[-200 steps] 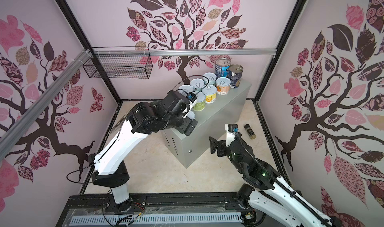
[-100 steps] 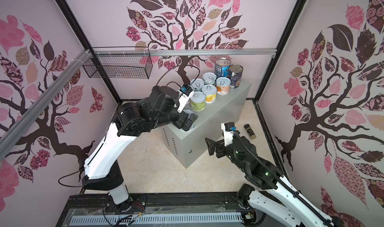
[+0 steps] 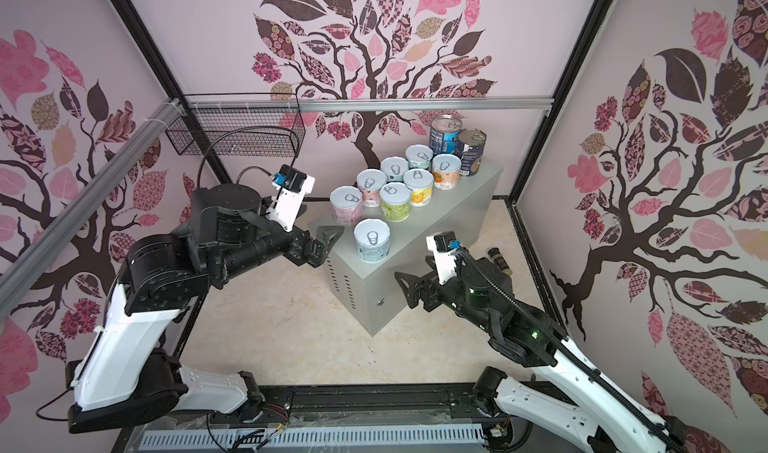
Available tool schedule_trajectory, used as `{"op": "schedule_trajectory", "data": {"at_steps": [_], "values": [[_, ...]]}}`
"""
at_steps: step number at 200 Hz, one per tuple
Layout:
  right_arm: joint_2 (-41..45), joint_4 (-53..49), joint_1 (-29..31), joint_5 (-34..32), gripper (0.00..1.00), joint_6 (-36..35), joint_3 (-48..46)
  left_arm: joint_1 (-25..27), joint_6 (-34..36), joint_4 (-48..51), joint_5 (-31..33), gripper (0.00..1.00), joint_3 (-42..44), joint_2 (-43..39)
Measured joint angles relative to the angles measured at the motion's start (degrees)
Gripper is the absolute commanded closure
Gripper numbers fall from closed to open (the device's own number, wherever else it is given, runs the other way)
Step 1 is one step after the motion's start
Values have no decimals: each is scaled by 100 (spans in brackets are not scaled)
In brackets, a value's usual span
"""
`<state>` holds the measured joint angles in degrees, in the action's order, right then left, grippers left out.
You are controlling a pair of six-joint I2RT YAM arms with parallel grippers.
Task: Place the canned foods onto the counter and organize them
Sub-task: 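Set the blue-and-white can down in front of the pink can, open left gripper, then bring the right gripper around the blue-and-white can while the left gripper withdraws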
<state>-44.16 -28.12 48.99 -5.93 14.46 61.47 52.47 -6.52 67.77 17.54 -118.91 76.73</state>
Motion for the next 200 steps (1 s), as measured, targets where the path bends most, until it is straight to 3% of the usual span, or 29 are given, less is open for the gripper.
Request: {"op": "schedule_trajectory", "data": {"at_steps": [29,70,113,200], "values": [[-243,9,461,-227,6,-24,223,-118,-129,-127,92,5,1117,-638],[-636,92,1528,-1130,6,-59,431,-151,-323,-256,339,6,2129,-1397],[-929,149,1572,-1709,9,-17,756,-177,-518,-544,505,6,3088,-2096],[-1582,498,1572,-2256,19,81,1246,-310,-964,-1416,516,6,4913,-2446]]}}
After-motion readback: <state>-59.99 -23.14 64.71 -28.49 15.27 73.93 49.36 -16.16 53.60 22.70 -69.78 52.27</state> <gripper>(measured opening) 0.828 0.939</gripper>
